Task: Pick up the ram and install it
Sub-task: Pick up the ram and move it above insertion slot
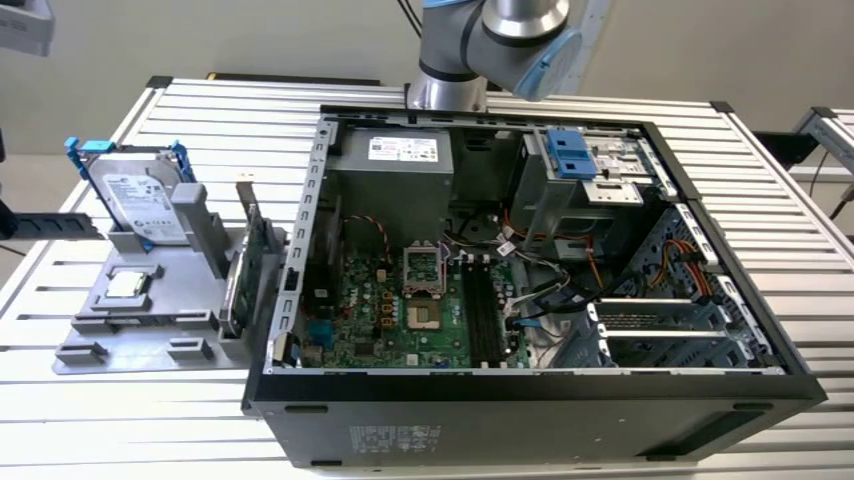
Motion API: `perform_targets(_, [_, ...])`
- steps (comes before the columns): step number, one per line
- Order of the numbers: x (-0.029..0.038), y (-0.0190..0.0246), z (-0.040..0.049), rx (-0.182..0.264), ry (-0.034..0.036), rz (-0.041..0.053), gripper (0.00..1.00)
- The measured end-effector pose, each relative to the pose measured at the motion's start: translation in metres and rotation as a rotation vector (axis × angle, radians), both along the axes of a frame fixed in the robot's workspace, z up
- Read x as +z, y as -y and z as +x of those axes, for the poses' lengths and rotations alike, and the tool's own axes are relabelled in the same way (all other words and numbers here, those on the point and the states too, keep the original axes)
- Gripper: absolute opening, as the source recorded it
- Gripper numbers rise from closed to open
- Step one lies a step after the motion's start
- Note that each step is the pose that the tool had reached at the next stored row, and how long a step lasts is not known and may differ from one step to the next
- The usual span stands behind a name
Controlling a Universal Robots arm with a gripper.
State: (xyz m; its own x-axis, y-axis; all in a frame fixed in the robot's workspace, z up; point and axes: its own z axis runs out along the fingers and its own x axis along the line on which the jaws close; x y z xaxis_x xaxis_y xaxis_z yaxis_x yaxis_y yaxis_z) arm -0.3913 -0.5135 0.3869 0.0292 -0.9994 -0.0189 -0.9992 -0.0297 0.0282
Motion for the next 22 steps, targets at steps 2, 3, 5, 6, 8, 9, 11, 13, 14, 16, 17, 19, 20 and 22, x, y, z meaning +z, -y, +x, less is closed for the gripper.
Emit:
perform_targets(2, [0.0013,0.0,0.0,0.0,0.0001,0.0001,0.0])
perform_targets(3, [0.002,0.0,0.0,0.0,0.0,0.0001,0.0])
perform_targets(5, [0.0035,0.0,0.0,0.0,0.0,0.0,0.0])
perform_targets(6, [0.0042,0.0,0.0,0.0,0.0001,0.0,0.0])
perform_targets(8, [0.0057,0.0,0.0,0.0,0.0,0.0,0.0])
perform_targets(9, [0.0065,0.0,0.0,0.0,0.0001,0.0,0.0])
perform_targets(11, [0.0084,0.0,0.0,0.0,0.0,-0.0002,0.0])
perform_targets(13, [0.0101,0.0,0.0,0.0,0.0,-0.0004,0.0])
perform_targets(14, [0.0108,0.0,0.0,0.0,0.0,-0.0004,0.0])
perform_targets(16, [0.0124,0.0,0.0,0.0,0.0001,-0.0005,0.0])
perform_targets(17, [0.0132,0.0,0.0,0.0,0.0,-0.0007,0.0])
perform_targets(19, [0.0147,0.0,0.0,0.0,0.0001,-0.0007,0.0])
perform_targets(20, [0.0154,0.0,0.0,0.0,0.0,-0.0008,0.0])
perform_targets(22, [0.0168,0.0,0.0,0.0,0.0001,-0.0009,0.0])
